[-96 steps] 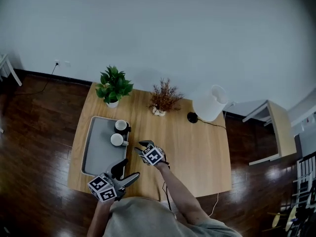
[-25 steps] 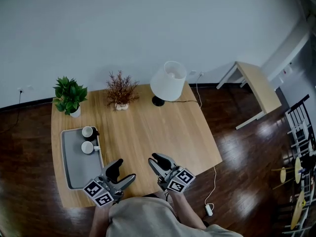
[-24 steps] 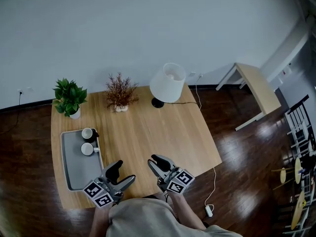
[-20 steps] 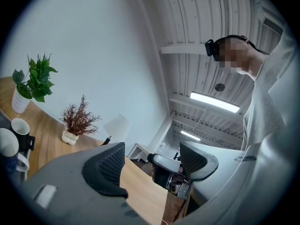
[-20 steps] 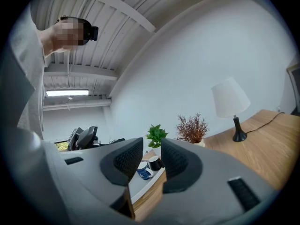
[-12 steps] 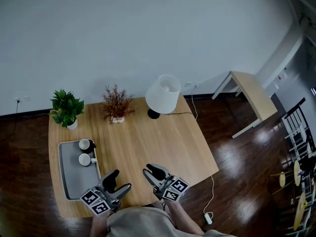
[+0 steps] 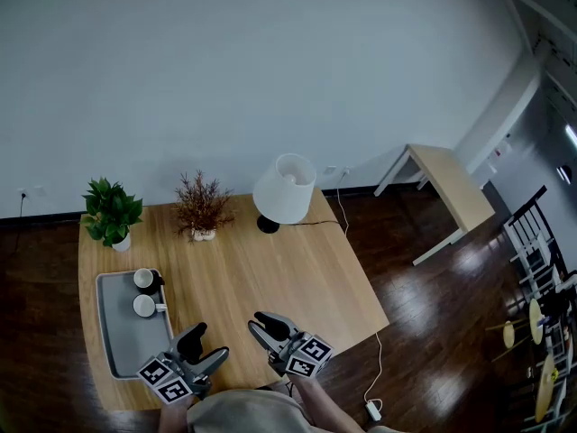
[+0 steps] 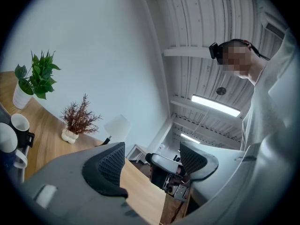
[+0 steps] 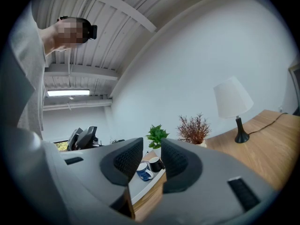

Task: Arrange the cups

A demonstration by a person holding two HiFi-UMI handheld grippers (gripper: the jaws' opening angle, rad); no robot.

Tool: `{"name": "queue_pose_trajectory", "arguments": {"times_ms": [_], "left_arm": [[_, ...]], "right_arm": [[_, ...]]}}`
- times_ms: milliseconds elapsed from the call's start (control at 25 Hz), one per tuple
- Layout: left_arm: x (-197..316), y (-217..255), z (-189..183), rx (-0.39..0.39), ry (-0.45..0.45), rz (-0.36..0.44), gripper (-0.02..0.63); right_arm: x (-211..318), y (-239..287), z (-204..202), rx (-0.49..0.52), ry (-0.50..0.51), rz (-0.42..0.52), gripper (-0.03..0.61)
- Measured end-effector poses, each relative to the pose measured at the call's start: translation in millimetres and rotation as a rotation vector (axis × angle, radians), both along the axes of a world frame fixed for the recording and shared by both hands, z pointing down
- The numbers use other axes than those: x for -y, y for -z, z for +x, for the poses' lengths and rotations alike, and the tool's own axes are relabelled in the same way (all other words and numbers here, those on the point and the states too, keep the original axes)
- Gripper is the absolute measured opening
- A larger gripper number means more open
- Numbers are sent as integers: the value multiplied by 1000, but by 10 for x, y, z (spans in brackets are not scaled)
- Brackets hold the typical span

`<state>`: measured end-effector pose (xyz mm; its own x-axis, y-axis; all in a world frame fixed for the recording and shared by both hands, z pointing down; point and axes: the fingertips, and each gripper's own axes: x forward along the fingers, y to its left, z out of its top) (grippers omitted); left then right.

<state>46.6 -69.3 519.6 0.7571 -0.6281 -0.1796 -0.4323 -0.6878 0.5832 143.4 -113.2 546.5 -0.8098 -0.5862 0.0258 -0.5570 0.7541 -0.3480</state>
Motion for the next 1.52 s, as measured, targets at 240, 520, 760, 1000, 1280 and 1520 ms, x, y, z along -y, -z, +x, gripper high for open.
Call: {"name": "queue_pose_trajectory", "arguments": {"times_ms": [240,520,760,1000,1280,1520], "left_arm": [[16,-7,44,15,6,4,356],[22,-13,12,18,12,8,354],[-1,10,24,21,8,12,354],[-18,4,35,19,4,13,354],[-24,-4,45,20,0,8,354],[-21,-8,84,17,-10,4,354]], "right_arm": [[12,24,2,2,3,7,117],[8,-13,30,4,-6,1,117],[-3,-14,55,7,-9,-2,117],[-10,-17,60,12,-10,0,117],[-11,-19,85,16,-17,-1,117],[3,-7,78,17,-16,4,117]]}}
